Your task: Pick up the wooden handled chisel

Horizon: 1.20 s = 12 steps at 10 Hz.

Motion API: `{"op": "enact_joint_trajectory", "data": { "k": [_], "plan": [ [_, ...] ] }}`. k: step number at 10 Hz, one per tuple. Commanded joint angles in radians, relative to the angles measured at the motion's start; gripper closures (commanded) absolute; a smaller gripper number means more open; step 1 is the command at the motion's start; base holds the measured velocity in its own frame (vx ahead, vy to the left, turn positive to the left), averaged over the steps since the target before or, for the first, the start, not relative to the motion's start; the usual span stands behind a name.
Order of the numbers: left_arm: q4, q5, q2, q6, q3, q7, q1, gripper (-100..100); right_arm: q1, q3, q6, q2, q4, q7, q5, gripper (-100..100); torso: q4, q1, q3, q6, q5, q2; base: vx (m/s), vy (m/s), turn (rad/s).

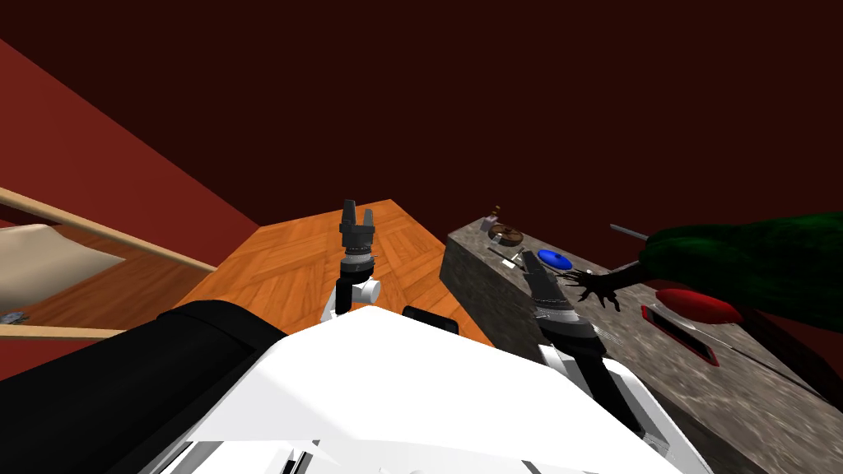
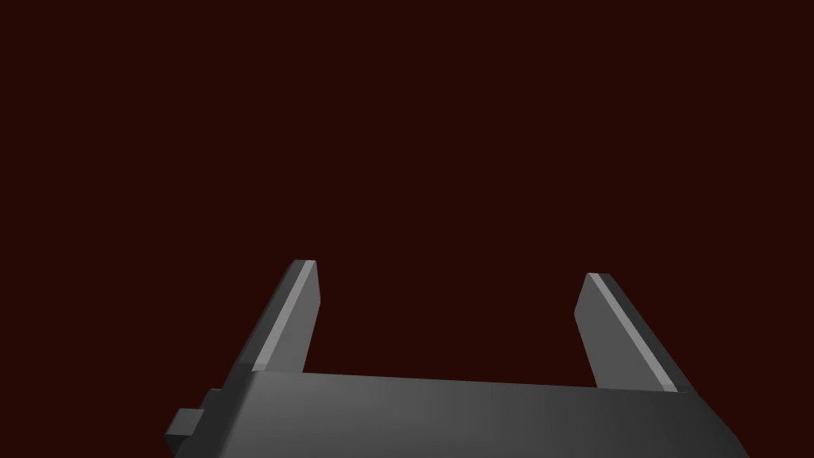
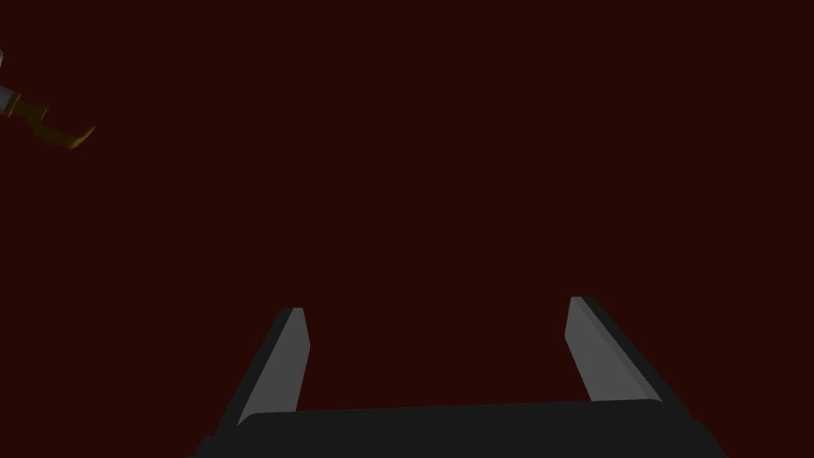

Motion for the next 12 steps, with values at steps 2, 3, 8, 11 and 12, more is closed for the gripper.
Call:
{"op": "enact_joint_trajectory", "data": {
  "k": [2, 3, 8, 11, 12],
  "plan": [
    [0.000, 0.000, 0.000, 0.000, 0.000, 0.000, 0.000, 0, 0.018, 0.004, 0.008, -0.071, 0.041, 0.011, 0.015, -100, 0.000, 0.000, 0.000, 0.000, 0.000, 0.000, -0.001, 0.044, 0.040],
    [0.000, 0.000, 0.000, 0.000, 0.000, 0.000, 0.000, 0, 0.018, 0.004, 0.008, -0.088, 0.041, 0.011, 0.015, -100, 0.000, 0.000, 0.000, 0.000, 0.000, -0.001, 0.000, 0.036, 0.030],
    [0.000, 0.000, 0.000, 0.000, 0.000, 0.000, 0.000, 0, 0.065, 0.008, 0.017, -0.235, 0.132, 0.016, 0.045, -100, 0.000, -0.002, -0.001, 0.000, 0.000, -0.001, 0.011, 0.034, 0.066],
    [0.000, 0.000, 0.000, 0.000, 0.000, 0.000, 0.000, 0, 0.084, 0.010, 0.018, -0.327, 0.165, 0.015, 0.056, -100, -0.001, -0.002, -0.002, 0.000, 0.000, -0.003, 0.030, 0.026, 0.070],
    [0.000, 0.000, 0.000, 0.000, 0.000, 0.000, 0.000, 0, 0.105, 0.013, 0.019, -0.358, 0.199, 0.013, 0.068, -100, -0.001, -0.002, -0.002, 0.000, 0.000, -0.003, 0.036, 0.025, 0.093]
  ]
}}
